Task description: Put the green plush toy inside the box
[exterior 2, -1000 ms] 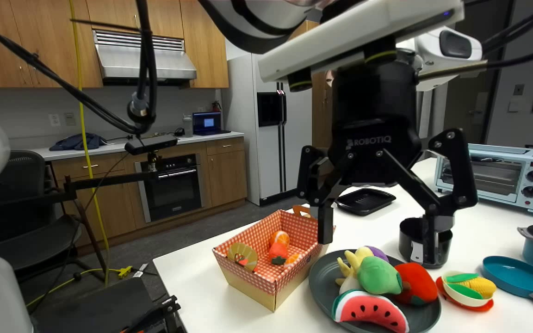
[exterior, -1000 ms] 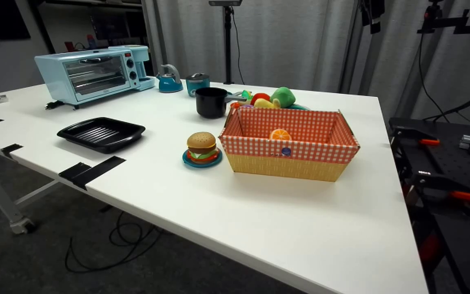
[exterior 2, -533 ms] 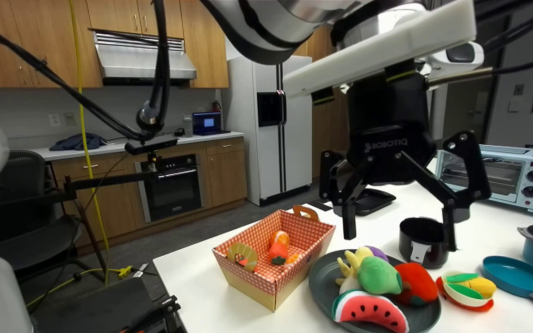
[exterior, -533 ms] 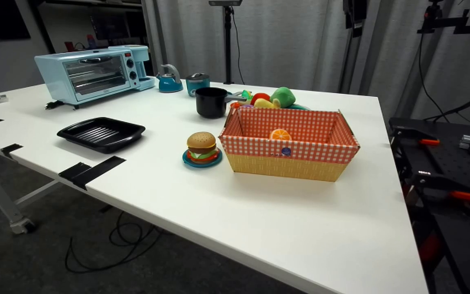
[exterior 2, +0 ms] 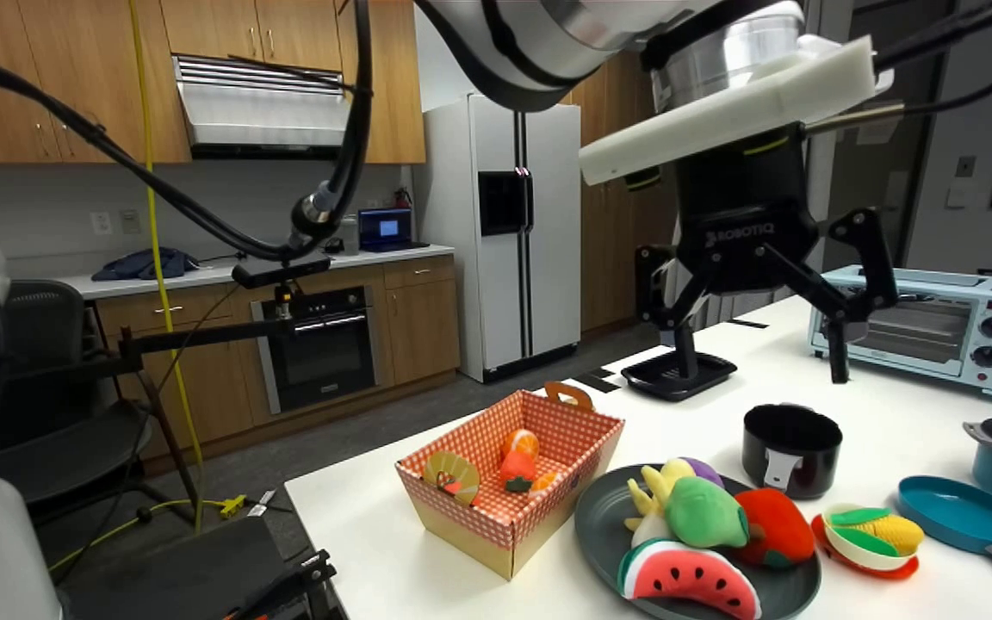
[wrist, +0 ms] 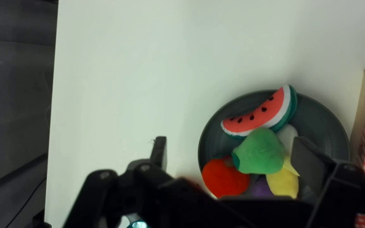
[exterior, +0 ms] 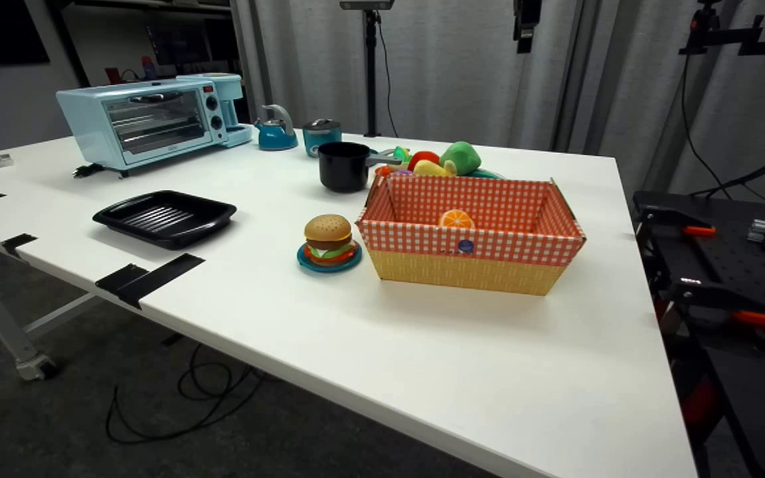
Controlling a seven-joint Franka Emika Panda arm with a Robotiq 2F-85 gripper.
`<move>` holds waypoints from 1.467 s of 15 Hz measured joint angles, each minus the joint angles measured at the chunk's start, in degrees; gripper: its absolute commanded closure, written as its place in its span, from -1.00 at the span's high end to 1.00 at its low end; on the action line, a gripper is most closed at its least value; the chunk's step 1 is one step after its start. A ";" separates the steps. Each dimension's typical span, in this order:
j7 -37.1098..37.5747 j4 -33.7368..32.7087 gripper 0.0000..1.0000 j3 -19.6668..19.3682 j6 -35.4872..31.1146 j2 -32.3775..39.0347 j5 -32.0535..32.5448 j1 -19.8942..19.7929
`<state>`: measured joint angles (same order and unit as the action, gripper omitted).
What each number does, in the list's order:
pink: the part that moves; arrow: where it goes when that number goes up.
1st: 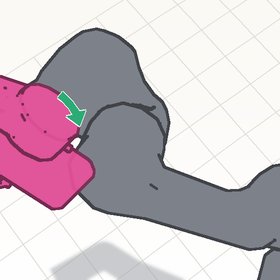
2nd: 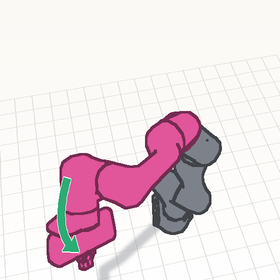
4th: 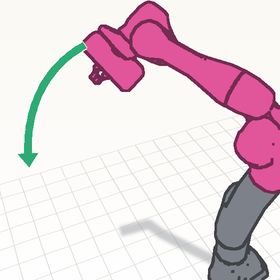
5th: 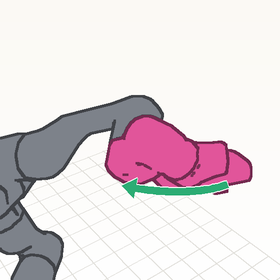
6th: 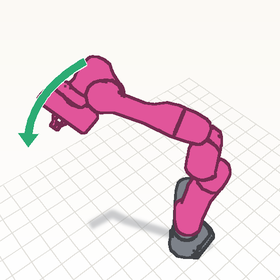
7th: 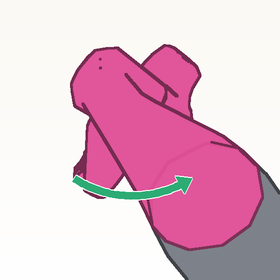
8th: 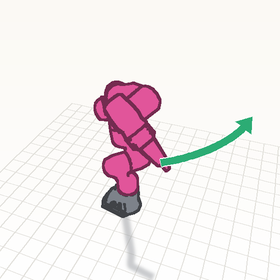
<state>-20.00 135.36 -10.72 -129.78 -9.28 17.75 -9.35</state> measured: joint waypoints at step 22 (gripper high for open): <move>2.96 -10.92 1.00 4.58 -7.08 14.81 -7.60 3.15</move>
<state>-17.04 124.44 -6.14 -136.86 5.53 10.15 -6.20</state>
